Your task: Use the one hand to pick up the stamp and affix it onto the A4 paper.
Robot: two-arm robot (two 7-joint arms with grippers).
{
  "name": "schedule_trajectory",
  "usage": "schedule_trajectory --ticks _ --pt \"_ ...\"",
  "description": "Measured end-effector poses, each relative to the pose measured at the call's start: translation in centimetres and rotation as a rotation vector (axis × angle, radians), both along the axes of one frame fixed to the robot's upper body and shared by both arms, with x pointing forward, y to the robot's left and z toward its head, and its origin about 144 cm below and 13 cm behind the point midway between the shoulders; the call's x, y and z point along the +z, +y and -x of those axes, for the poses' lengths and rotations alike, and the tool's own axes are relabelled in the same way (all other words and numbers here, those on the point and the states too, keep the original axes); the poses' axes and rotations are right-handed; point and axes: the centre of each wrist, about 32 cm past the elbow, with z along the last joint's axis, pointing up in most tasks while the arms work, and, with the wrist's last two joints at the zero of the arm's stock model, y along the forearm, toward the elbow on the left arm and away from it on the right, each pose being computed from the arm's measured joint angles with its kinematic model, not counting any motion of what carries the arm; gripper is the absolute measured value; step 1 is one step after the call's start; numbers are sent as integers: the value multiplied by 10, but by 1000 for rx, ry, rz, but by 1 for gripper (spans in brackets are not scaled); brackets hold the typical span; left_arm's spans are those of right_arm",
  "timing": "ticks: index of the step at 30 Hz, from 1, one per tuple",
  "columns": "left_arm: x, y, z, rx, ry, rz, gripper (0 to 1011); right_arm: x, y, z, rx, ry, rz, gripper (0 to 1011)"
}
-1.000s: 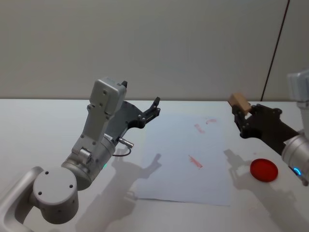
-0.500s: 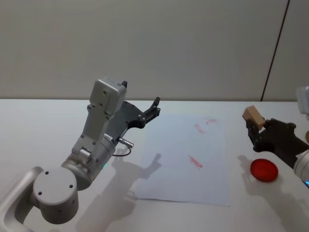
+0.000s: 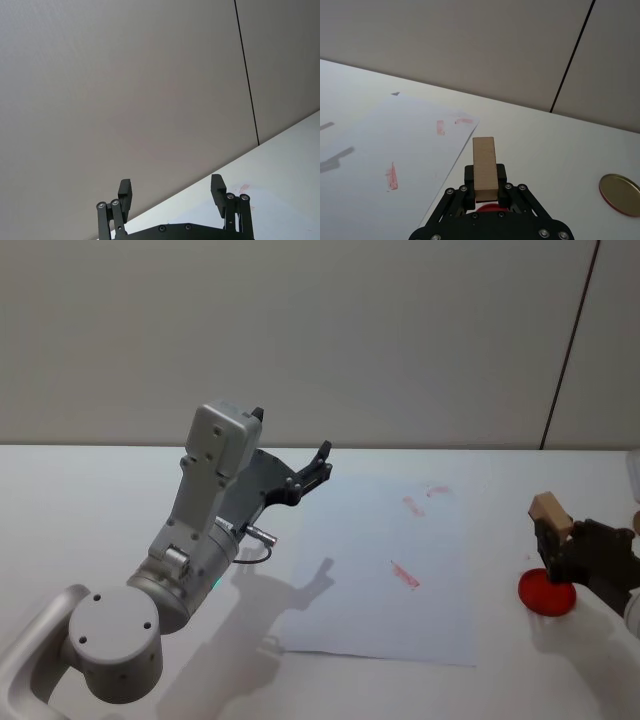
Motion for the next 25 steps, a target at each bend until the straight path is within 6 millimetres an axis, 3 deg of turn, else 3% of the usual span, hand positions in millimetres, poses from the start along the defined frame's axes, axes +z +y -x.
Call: schedule_trajectory --ticks 25 --pt "0 0 0 0 0 0 1003 -11 6 4 28 -8 -45 217"
